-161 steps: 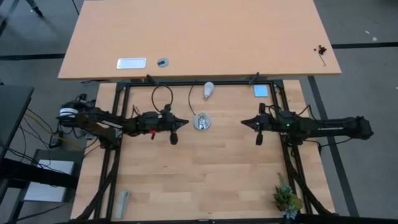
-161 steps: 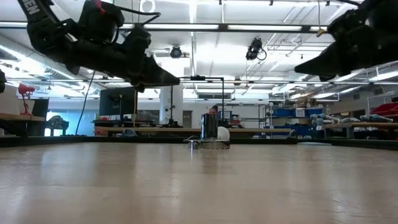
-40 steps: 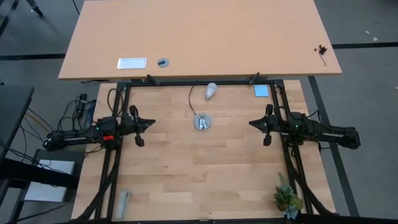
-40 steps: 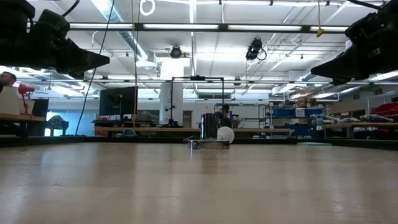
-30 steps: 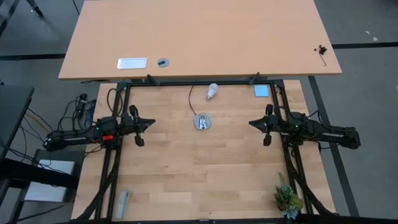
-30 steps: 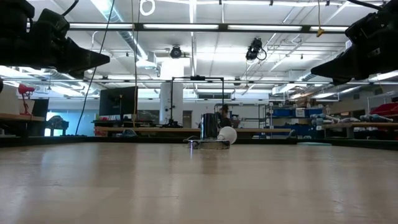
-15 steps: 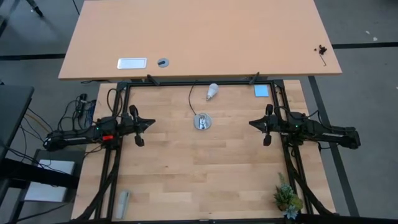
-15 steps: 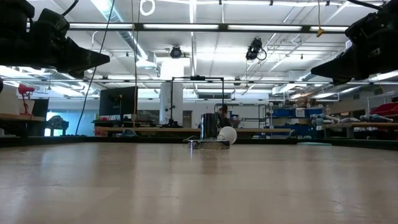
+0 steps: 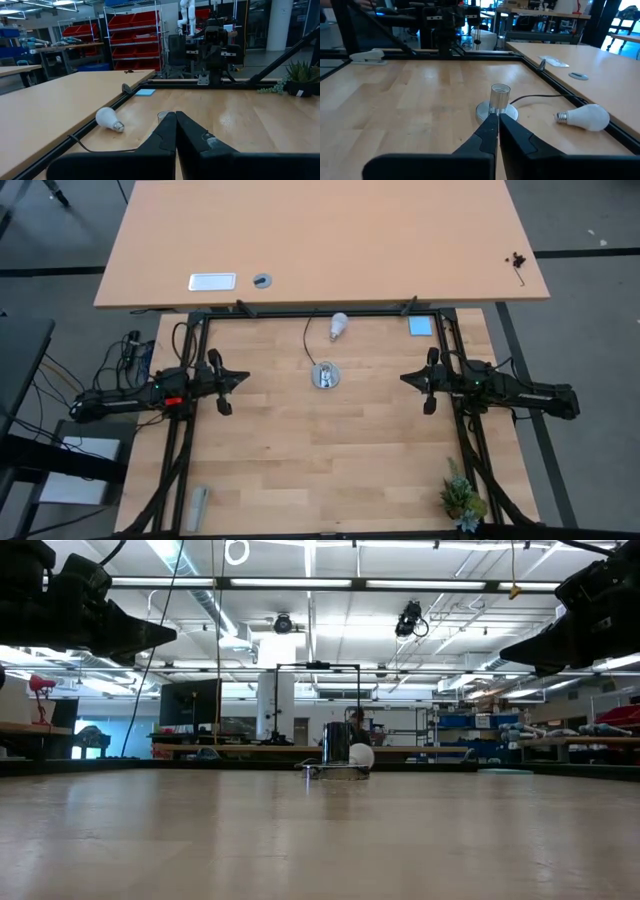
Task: Screw lightbulb
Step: Return to Home Position
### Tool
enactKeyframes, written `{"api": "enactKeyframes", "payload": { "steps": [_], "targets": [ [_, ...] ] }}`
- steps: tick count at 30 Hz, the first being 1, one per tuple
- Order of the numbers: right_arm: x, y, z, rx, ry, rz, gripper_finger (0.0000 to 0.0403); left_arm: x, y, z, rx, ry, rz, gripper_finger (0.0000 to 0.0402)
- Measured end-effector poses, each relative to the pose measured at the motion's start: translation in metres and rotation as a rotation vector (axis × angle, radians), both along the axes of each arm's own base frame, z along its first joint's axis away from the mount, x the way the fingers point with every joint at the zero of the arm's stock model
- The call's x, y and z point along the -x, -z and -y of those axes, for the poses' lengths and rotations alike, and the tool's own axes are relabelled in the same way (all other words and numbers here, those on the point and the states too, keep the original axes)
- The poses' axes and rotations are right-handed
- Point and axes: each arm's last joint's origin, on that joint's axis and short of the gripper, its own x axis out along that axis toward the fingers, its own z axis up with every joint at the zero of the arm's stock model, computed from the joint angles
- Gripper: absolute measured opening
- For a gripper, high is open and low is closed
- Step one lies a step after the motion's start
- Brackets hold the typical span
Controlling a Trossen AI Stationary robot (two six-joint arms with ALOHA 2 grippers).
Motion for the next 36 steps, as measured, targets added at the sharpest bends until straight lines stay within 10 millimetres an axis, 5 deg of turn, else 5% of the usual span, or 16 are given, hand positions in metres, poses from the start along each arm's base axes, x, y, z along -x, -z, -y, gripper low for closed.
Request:
{"api": "enactKeyframes", "payload": {
  "steps": [36],
  "targets": [
    [0.0,0.0,0.0,0.0,0.0,0.0,0.0025,0.0,-0.0003,0.0,0.0,0.0,0.001,0.0007]
  ]
}}
